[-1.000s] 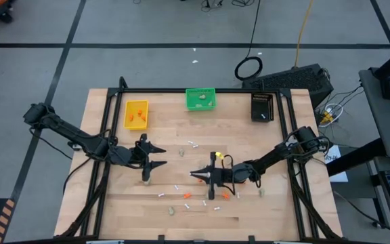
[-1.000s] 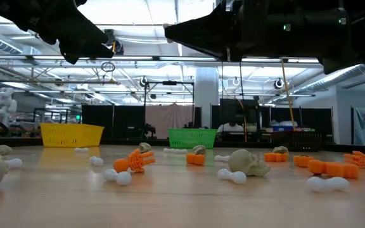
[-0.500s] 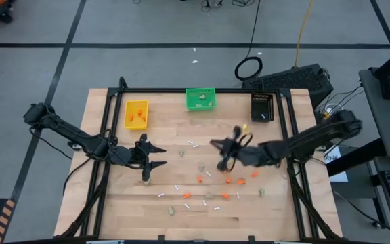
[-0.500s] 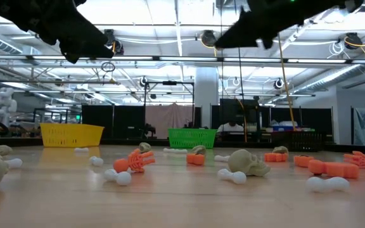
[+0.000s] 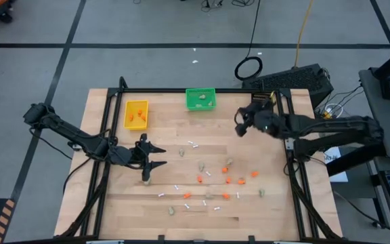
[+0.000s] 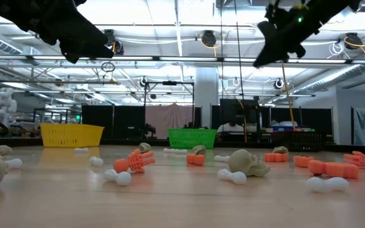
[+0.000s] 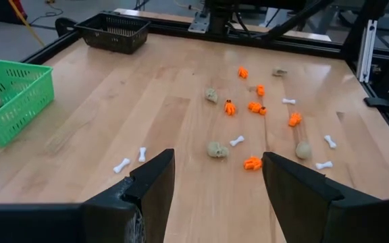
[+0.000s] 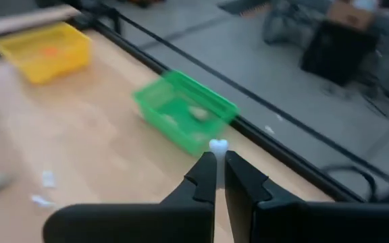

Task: Sort Halloween decoration
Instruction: Put the white bone toy into the black bin

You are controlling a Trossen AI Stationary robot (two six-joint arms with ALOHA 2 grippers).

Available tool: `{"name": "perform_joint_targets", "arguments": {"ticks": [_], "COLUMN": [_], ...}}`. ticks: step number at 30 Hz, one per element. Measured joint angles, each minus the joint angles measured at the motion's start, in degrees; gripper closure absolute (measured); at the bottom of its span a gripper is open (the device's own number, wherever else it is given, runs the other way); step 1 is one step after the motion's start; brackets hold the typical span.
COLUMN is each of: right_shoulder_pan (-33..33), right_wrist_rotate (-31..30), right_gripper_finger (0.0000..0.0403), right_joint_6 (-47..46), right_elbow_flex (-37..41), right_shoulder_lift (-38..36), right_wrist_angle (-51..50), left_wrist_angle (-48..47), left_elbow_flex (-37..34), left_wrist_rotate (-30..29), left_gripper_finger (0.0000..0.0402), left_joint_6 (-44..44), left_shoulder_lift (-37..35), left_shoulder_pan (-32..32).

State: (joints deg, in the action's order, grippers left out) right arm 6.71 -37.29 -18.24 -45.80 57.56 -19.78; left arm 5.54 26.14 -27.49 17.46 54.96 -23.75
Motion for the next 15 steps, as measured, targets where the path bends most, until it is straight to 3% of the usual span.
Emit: {"name": "perform_joint_targets", "arguments": {"ticks": [8, 15], "right_shoulder_pan": [16.00, 26.47], "right_wrist_rotate": [7.10, 9.04], "right_gripper_finger": [0.0401, 0.0401], "right_joint_6": [-2.12, -0.77], "right_elbow_flex": [0.02, 0.02], "right_shoulder_lift": [2.65, 8.27], "right_wrist_angle": [-10.74, -11.85], "left_wrist_angle": [0.10, 0.04], "left_elbow_flex": [-0.01, -0.01], "left_wrist_rotate": [-1.94, -4.71], "left_gripper_finger": [0.0180, 0.0180], "left_joint_6": [-1.85, -1.89], "left_shoulder_lift": [0.00, 0.00], "left_shoulder_pan": [0.04, 0.04]}}
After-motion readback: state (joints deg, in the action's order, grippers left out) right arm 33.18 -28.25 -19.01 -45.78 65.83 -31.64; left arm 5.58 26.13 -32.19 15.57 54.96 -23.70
